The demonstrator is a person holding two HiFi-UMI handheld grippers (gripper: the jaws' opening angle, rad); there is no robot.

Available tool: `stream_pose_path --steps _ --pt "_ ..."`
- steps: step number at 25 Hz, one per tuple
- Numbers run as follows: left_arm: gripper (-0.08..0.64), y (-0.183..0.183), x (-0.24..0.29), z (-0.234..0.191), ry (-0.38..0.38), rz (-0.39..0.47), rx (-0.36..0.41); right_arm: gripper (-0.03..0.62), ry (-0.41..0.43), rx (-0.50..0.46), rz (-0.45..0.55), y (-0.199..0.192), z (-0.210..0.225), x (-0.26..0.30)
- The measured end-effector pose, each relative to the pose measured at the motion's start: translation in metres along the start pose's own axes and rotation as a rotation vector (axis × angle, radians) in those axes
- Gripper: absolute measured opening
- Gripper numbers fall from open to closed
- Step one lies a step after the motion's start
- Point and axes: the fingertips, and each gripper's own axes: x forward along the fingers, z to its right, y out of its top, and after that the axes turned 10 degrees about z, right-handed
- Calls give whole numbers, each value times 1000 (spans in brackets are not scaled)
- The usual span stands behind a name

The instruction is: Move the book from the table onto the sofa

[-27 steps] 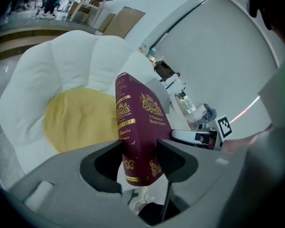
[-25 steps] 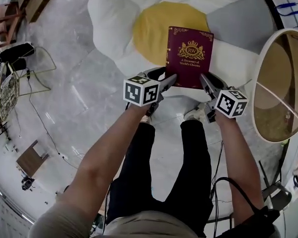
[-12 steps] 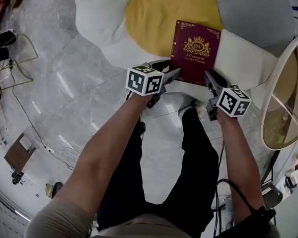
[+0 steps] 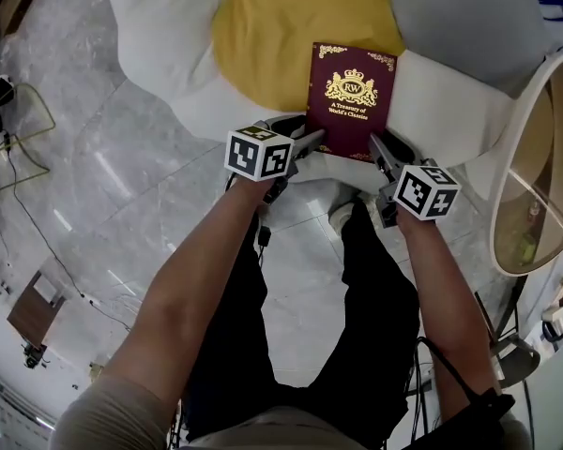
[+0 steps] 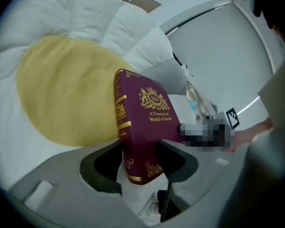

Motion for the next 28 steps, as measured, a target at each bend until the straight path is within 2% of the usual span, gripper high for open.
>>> stream_pose_path --steps 7,10,12,14,18,20,25,28 --pt "229 9 -27 14 49 -20 60 129 -66 -85 -29 8 -5 -23" --pt "229 19 -59 35 54 -34 95 126 -80 -111 -40 15 -24 -49" --pt "229 29 -84 55 49 -40 120 93 -82 -119 -44 22 -44 -72" --pt "229 38 -112 79 39 -53 144 41 -72 -146 -48 31 -71 -97" --pt "222 62 -163 139 -6 -76 233 19 -42 -280 -26 67 -133 -150" --pt "177 73 -189 175 -43 -81 290 15 -28 -318 5 86 -166 -179" --pt "39 88 -262 268 -137 -67 340 14 34 -308 49 98 -253 -254" --pt "9 91 -303 316 -190 -82 393 14 32 -302 61 94 -289 -298"
